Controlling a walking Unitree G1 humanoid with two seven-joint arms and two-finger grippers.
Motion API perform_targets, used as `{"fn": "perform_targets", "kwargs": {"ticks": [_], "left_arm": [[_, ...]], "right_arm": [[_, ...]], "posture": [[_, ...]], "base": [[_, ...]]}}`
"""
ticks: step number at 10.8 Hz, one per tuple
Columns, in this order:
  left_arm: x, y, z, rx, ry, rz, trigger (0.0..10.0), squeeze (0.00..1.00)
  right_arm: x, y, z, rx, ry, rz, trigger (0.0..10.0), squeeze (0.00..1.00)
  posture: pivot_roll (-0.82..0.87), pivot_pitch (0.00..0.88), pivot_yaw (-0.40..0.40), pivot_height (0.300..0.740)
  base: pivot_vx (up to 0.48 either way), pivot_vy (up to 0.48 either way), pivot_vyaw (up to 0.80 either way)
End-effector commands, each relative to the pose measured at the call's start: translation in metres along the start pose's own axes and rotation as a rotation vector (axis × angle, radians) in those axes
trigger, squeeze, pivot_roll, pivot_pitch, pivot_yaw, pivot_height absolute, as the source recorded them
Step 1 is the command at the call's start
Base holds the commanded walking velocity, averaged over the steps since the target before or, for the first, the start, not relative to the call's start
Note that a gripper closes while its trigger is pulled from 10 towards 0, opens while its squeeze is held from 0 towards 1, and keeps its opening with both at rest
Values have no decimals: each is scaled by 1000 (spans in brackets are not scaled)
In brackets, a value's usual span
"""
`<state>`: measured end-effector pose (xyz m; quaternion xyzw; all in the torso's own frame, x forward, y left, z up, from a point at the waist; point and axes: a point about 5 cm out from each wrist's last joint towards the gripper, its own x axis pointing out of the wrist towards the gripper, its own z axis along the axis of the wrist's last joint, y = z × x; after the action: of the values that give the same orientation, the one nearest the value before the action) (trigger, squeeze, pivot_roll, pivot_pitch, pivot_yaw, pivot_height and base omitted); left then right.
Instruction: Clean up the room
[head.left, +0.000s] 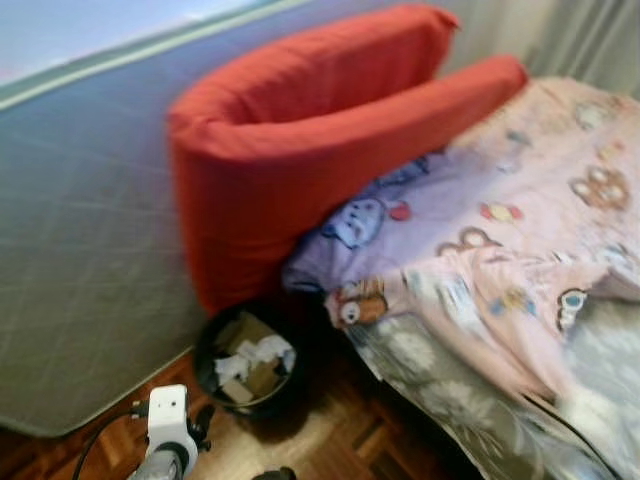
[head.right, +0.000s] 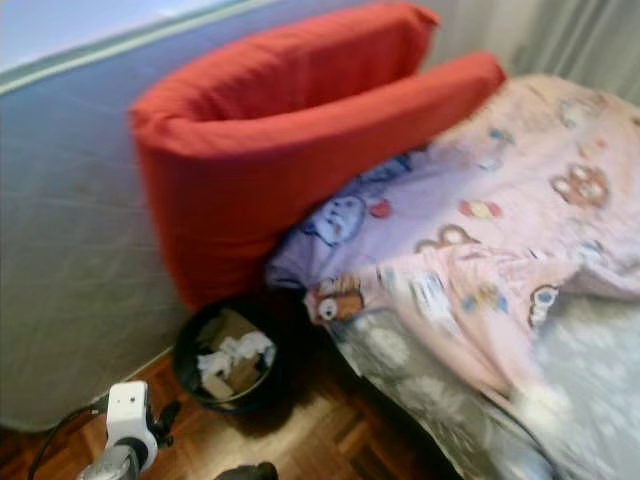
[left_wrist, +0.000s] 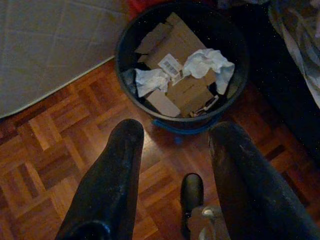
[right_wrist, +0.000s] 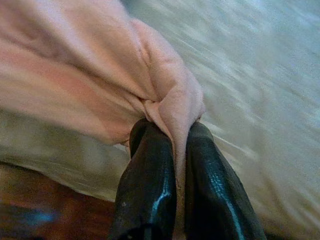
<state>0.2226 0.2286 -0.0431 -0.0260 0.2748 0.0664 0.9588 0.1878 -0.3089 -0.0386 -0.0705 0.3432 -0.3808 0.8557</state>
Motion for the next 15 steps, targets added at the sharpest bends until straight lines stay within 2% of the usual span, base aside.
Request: {"fn": "perform_targets", "kwargs": {"ticks": [1,2,3,4,5,6,7,8,10,11,12,13,15], "left_arm": [[-2,1,-5,6,26,1,10000,0],[-2,0,-5,7,28,-1,10000,0],[-1,-1,-6,8,34,-6,10000,0],[-1,-2,-6,7,36,-6,10000,0],[-1,-2,-7,8,38,-7,10000,0],[-2,-2,-7,9,41,-9,10000,0],[-2,-2,-8,10,44,-10,10000,0],[-2,-2,-8,8,46,-12,10000,0],[-2,-4,-9,6,52,-19,10000,0],[-2,-5,-10,8,55,-24,10000,0],[-2,-5,-10,10,56,-26,10000,0],[-2,-5,-10,11,59,-28,10000,0],[-1,-6,-9,15,61,-31,10000,0]], "right_arm": [[0,-12,-13,-13,53,-59,10000,0],[0,-26,-25,-38,91,-106,10000,0],[-5,-35,-46,-103,161,-119,10000,0],[-15,-25,-64,-139,216,-33,10000,0],[-24,-20,-81,-165,270,-5,10000,0],[-34,-22,-102,-156,367,-27,10000,0],[-39,-24,-112,-151,414,-40,10000,0],[-49,-36,-130,-134,496,-110,10000,0],[-57,-57,-146,-124,558,-198,10000,0],[-58,-61,-150,-132,572,-175,10000,0],[-61,-53,-154,-113,594,-104,10000,0],[-67,-36,-157,-97,621,21,10000,0],[-72,-18,-158,-118,632,108,10000,0]], "posture": [[141,162,11,740],[135,165,10,740],[134,166,6,740],[133,167,3,740],[131,166,5,740],[130,164,5,740],[131,163,4,740],[129,162,2,740],[128,164,4,740],[122,165,6,740],[121,164,6,740],[122,163,8,740],[127,159,8,740]], "base": [[0,0,0],[0,0,0],[0,0,0],[0,0,0],[0,0,0],[0,0,0],[0,0,0],[0,0,0],[0,0,0],[0,0,0],[0,0,0],[0,0,0],[0,0,0]]}}
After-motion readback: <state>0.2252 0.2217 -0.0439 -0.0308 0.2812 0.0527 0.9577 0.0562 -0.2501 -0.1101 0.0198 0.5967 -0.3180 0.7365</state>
